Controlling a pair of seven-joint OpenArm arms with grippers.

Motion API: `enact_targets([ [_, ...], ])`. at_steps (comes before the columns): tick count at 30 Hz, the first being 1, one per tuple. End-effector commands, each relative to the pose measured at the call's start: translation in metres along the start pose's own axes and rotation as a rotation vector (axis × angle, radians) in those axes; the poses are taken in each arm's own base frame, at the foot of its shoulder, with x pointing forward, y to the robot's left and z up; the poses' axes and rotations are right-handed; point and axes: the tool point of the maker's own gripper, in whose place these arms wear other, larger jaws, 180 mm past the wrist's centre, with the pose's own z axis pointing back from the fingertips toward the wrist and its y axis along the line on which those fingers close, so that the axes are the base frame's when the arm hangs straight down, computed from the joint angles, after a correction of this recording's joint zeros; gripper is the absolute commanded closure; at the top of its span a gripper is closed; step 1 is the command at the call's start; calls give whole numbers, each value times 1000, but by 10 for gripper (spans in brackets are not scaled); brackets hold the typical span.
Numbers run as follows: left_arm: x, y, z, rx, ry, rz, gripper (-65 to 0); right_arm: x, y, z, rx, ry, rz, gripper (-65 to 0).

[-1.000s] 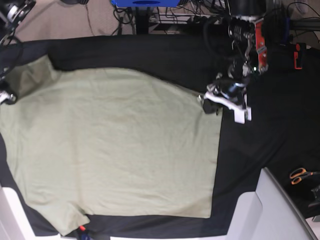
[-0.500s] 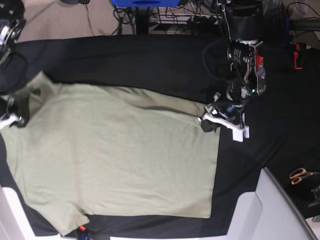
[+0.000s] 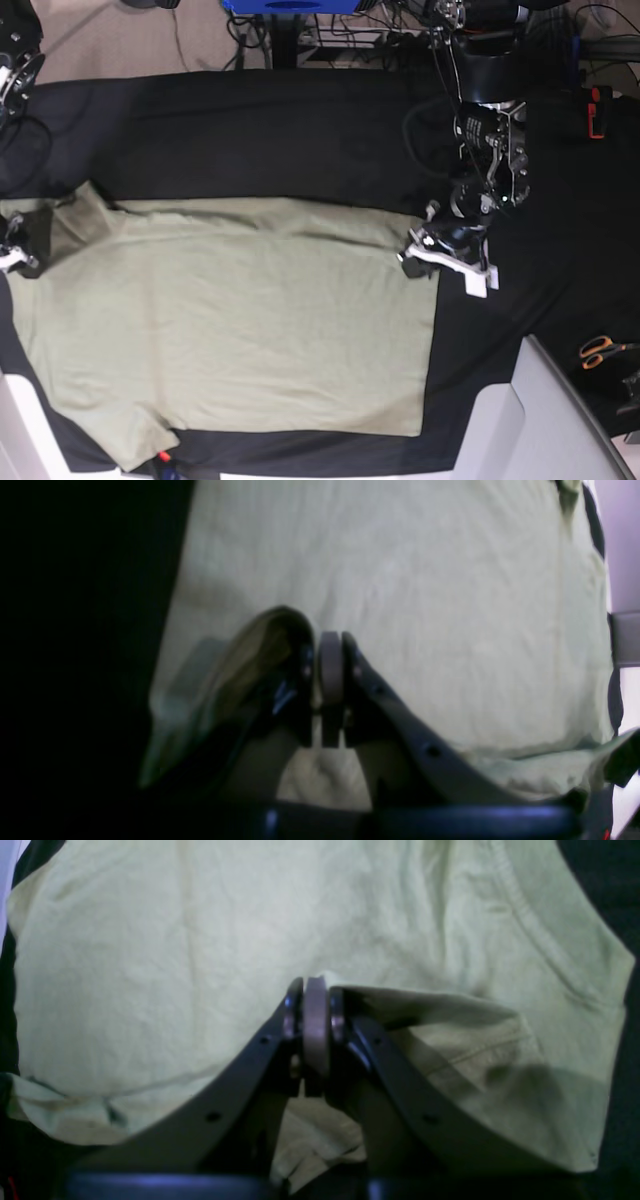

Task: Fold the T-shirt properly
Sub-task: 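Lift the held edge and drag the shirt toward the arm mounts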

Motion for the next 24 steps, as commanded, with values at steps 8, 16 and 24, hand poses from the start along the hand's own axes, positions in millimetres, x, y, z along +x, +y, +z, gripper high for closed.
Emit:
enact_targets([
  [8, 28, 0, -7, 35, -72, 33, 0, 40, 0, 3, -12, -153, -23, 0],
  [16, 39, -2, -8, 33, -123, 31, 0, 53, 11, -2, 8, -227, -30, 0],
  [24, 42, -2, -7, 32, -138, 32, 0, 60, 12, -1, 9, -272, -33, 0],
])
